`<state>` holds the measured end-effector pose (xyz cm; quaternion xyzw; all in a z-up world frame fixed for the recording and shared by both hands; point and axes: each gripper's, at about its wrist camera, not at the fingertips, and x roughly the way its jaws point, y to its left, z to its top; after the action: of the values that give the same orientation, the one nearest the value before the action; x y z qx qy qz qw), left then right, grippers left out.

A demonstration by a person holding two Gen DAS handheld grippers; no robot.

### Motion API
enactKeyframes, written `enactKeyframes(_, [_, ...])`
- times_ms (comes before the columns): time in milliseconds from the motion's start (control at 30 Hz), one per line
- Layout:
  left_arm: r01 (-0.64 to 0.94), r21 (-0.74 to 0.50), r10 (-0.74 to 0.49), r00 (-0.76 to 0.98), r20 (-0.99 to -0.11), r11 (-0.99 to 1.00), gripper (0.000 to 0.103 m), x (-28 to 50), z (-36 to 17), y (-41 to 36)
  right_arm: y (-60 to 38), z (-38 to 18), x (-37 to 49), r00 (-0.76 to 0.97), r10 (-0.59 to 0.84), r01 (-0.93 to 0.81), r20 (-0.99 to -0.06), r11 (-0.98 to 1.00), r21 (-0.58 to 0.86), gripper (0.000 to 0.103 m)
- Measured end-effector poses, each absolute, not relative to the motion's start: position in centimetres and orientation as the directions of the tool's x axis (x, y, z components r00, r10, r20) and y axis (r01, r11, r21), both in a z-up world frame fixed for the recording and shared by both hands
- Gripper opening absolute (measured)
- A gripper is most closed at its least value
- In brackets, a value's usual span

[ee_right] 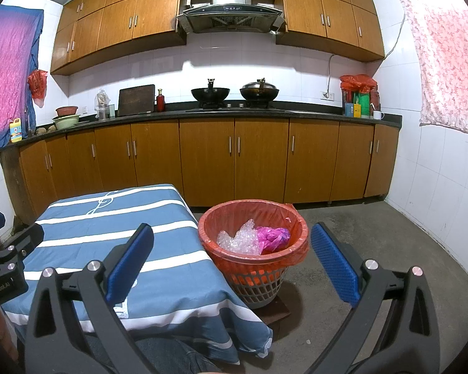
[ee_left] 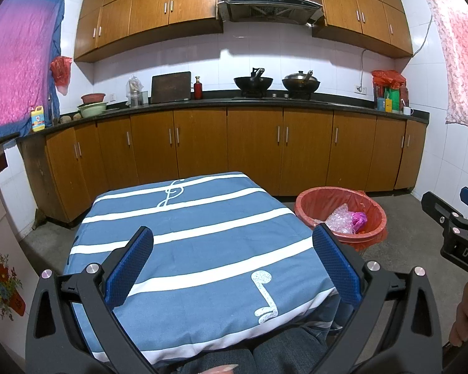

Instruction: Collect trash

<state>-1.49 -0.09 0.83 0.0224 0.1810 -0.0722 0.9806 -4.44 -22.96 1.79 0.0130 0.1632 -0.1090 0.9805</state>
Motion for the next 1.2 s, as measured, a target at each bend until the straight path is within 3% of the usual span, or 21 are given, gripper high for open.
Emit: enactKeyframes(1200, [0.152,0.012,-0.137,0.922,-0.363,0.988,0.101,-1.32,0.97,-0.12,-22.76,1.94,-4.59,0.922,-0.210,0.219,-0.324,0.976,-0.009,0.099])
